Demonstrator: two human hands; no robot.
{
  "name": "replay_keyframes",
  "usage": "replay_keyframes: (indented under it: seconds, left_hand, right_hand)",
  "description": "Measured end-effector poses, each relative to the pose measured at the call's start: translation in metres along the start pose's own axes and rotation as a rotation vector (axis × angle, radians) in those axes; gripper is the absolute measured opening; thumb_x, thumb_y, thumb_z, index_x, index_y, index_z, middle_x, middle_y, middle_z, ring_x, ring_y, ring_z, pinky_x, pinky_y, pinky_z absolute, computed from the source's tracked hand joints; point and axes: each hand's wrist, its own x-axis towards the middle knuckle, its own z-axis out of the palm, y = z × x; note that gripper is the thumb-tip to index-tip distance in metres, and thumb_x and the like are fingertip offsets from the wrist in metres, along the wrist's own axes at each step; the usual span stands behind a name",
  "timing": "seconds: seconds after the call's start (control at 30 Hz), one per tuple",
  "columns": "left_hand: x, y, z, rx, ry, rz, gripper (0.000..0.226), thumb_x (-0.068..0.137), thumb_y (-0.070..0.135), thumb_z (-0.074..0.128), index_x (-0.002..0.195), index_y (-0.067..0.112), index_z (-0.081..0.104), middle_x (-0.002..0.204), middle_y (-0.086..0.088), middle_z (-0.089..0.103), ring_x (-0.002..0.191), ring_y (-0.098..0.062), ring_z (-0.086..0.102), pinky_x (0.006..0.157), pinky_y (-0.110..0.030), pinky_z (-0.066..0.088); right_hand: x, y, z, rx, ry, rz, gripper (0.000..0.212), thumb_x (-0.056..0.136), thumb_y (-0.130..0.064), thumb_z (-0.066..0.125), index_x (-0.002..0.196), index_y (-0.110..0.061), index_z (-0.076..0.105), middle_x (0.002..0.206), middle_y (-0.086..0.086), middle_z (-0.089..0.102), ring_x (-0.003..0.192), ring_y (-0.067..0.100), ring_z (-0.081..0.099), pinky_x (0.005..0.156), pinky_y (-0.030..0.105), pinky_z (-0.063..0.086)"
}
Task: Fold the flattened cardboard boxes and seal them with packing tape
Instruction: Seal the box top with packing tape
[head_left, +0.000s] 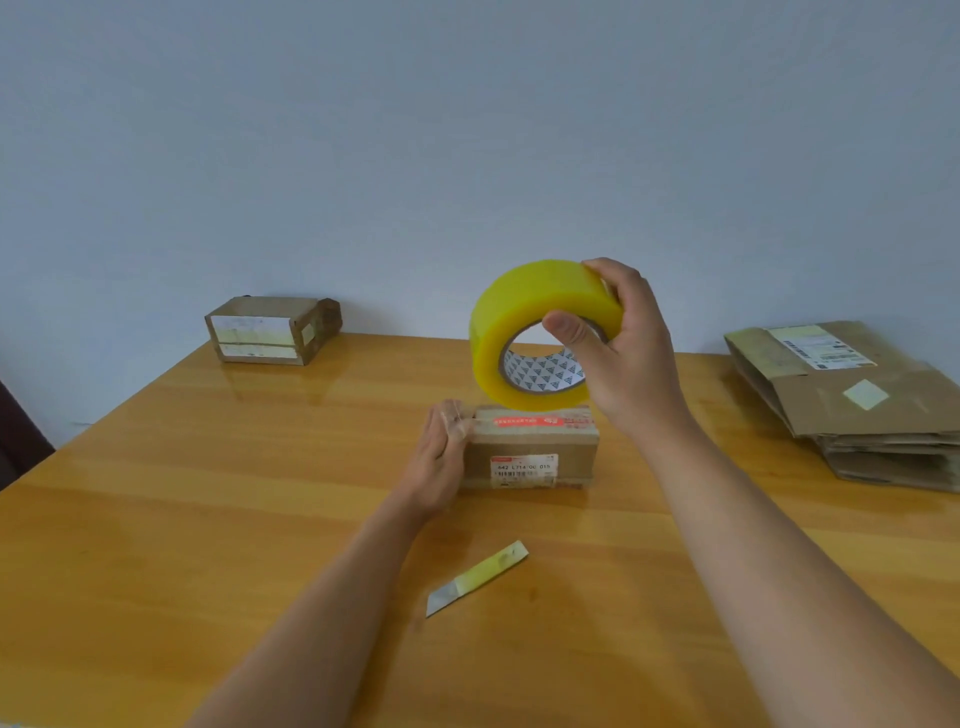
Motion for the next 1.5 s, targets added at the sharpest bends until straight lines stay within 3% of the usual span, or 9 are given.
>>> replay_keyframes:
  seconds: [0.1, 0.23, 0.37, 0.6, 0.77, 0.93, 1.1, 1.33, 1.5]
  left_hand:
    - [0.002, -0.001, 0.003, -0.041, 0.001, 0.018, 0.014, 0.108, 0.025, 0.036, 0.11, 0.023, 0.05, 0.11, 0.009, 0.048, 0.096, 0.009, 0.047, 0.083, -0.01, 0.037]
    - [0.003, -0.002, 0.004, -0.13, -0.014, 0.005, 0.014, 0.1, 0.039, 0.038, 0.107, 0.033, 0.048, 0.116, 0.009, 0.049, 0.11, -0.006, 0.05, 0.095, -0.026, 0.042]
    - [-0.001, 0.0, 0.001, -0.112, -0.036, 0.014, 0.018, 0.101, 0.045, 0.035, 0.111, 0.04, 0.049, 0.113, 0.019, 0.048, 0.113, -0.002, 0.046, 0.101, -0.023, 0.038]
    - [-0.002, -0.001, 0.002, -0.157, -0.021, 0.006, 0.039, 0.097, 0.06, 0.034, 0.118, 0.031, 0.049, 0.132, -0.003, 0.051, 0.126, -0.017, 0.047, 0.108, -0.049, 0.039]
    - [-0.004, 0.004, 0.002, -0.182, -0.003, -0.02, 0.037, 0.096, 0.061, 0.029, 0.115, 0.037, 0.05, 0.125, 0.0, 0.055, 0.123, -0.014, 0.049, 0.109, -0.047, 0.037]
    - [-0.004, 0.009, 0.002, -0.231, 0.055, -0.103, 0.055, 0.096, 0.068, 0.019, 0.111, 0.038, 0.062, 0.12, 0.005, 0.062, 0.12, -0.014, 0.054, 0.108, -0.041, 0.04]
    - [-0.003, 0.025, 0.0, -0.43, 0.119, -0.235, 0.052, 0.107, 0.045, 0.024, 0.096, 0.028, 0.072, 0.117, 0.013, 0.067, 0.105, -0.002, 0.064, 0.08, -0.012, 0.048]
    - [0.001, 0.031, -0.002, -0.437, 0.135, -0.344, 0.044, 0.074, 0.063, 0.065, 0.091, 0.023, 0.074, 0.117, 0.003, 0.071, 0.105, -0.014, 0.065, 0.092, -0.036, 0.048]
    - [0.006, 0.034, -0.001, -0.395, 0.191, -0.352, 0.016, 0.093, 0.026, 0.066, 0.083, 0.014, 0.069, 0.114, 0.003, 0.071, 0.095, -0.006, 0.065, 0.081, -0.028, 0.049]
  right_hand:
    - [0.001, 0.015, 0.011, 0.022, 0.007, 0.045, 0.069, 0.08, -0.066, 0.062, 0.133, -0.025, 0.048, 0.125, 0.001, 0.053, 0.11, 0.02, 0.056, 0.089, 0.037, 0.053]
    - [0.003, 0.032, 0.03, 0.056, 0.022, 0.089, 0.071, 0.076, -0.069, 0.059, 0.132, -0.026, 0.049, 0.125, 0.0, 0.055, 0.111, 0.018, 0.057, 0.09, 0.032, 0.052]
    - [0.008, 0.039, 0.041, 0.137, 0.068, 0.111, 0.064, 0.078, -0.067, 0.059, 0.127, -0.028, 0.05, 0.121, 0.004, 0.059, 0.107, 0.019, 0.06, 0.088, 0.028, 0.051]
    - [0.0, 0.063, 0.04, 0.159, 0.1, 0.148, 0.048, 0.078, -0.066, 0.06, 0.116, -0.041, 0.048, 0.118, 0.004, 0.061, 0.105, 0.016, 0.061, 0.087, 0.022, 0.048]
    - [-0.011, 0.082, 0.036, 0.152, 0.094, 0.184, 0.049, 0.082, -0.063, 0.065, 0.12, -0.035, 0.049, 0.119, 0.005, 0.06, 0.106, 0.016, 0.06, 0.084, 0.013, 0.046]
    - [-0.015, 0.086, 0.034, 0.178, 0.112, 0.184, 0.032, 0.087, -0.053, 0.064, 0.113, -0.044, 0.048, 0.119, 0.005, 0.06, 0.107, 0.018, 0.06, 0.087, 0.018, 0.048]
    - [-0.018, 0.087, 0.035, 0.175, 0.129, 0.181, 0.04, 0.081, -0.062, 0.061, 0.114, -0.046, 0.047, 0.121, 0.004, 0.06, 0.111, 0.016, 0.059, 0.093, 0.026, 0.048]
    - [-0.016, 0.085, 0.036, 0.071, 0.08, 0.155, 0.06, 0.078, -0.067, 0.06, 0.127, -0.034, 0.046, 0.126, 0.0, 0.054, 0.113, 0.01, 0.054, 0.093, 0.02, 0.044]
    - [-0.016, 0.084, 0.035, 0.066, 0.07, 0.17, 0.067, 0.081, -0.064, 0.064, 0.133, -0.026, 0.048, 0.128, 0.0, 0.053, 0.115, 0.013, 0.054, 0.094, 0.022, 0.045]
